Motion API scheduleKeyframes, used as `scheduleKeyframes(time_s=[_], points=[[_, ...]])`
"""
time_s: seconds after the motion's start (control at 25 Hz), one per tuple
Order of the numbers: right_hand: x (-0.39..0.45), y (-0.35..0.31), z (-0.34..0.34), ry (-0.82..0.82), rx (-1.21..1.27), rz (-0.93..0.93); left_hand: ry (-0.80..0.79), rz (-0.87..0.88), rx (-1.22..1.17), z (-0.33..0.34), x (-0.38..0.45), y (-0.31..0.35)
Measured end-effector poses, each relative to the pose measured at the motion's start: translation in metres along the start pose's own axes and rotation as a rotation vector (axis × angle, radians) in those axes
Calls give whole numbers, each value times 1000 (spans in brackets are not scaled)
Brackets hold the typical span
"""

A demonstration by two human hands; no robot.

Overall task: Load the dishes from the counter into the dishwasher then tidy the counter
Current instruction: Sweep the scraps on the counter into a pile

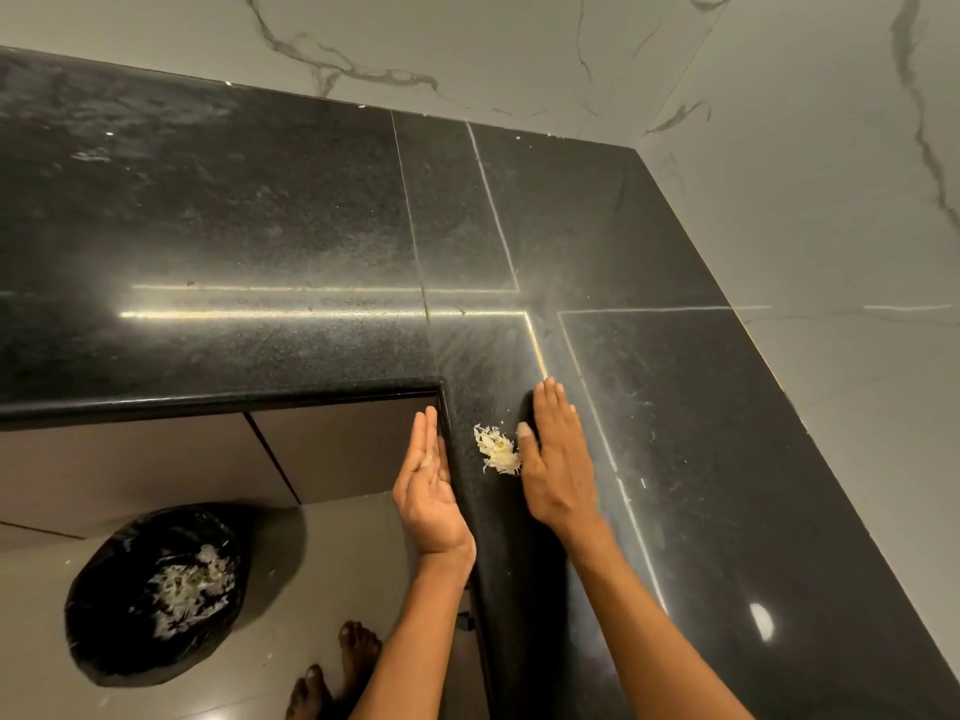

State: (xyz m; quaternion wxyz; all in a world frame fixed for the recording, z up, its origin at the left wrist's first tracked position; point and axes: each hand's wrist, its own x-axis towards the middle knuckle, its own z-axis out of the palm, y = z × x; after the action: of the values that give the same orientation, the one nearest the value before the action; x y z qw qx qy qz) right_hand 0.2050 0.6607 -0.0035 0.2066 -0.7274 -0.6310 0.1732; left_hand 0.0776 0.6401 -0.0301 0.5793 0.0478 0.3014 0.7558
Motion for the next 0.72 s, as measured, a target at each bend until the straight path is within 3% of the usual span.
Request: scheduleKeyframes(time_s=[0.16, 0.28, 0.44, 0.56, 0.72], points=[[-31, -20, 17, -56, -95, -142, 61, -65, -56, -2, 3, 3], [-55, -34, 19, -99, -9, -209, 71, -132, -81, -2, 2, 5], [-50, -23, 5, -82, 175, -155, 115, -226, -172, -3, 4, 10], [-40, -2, -6, -54, -17, -66, 140, -248, -238, -8, 6, 11], [-44, -18, 9, -83, -145, -138, 148, -252, -331, -14, 9, 11]])
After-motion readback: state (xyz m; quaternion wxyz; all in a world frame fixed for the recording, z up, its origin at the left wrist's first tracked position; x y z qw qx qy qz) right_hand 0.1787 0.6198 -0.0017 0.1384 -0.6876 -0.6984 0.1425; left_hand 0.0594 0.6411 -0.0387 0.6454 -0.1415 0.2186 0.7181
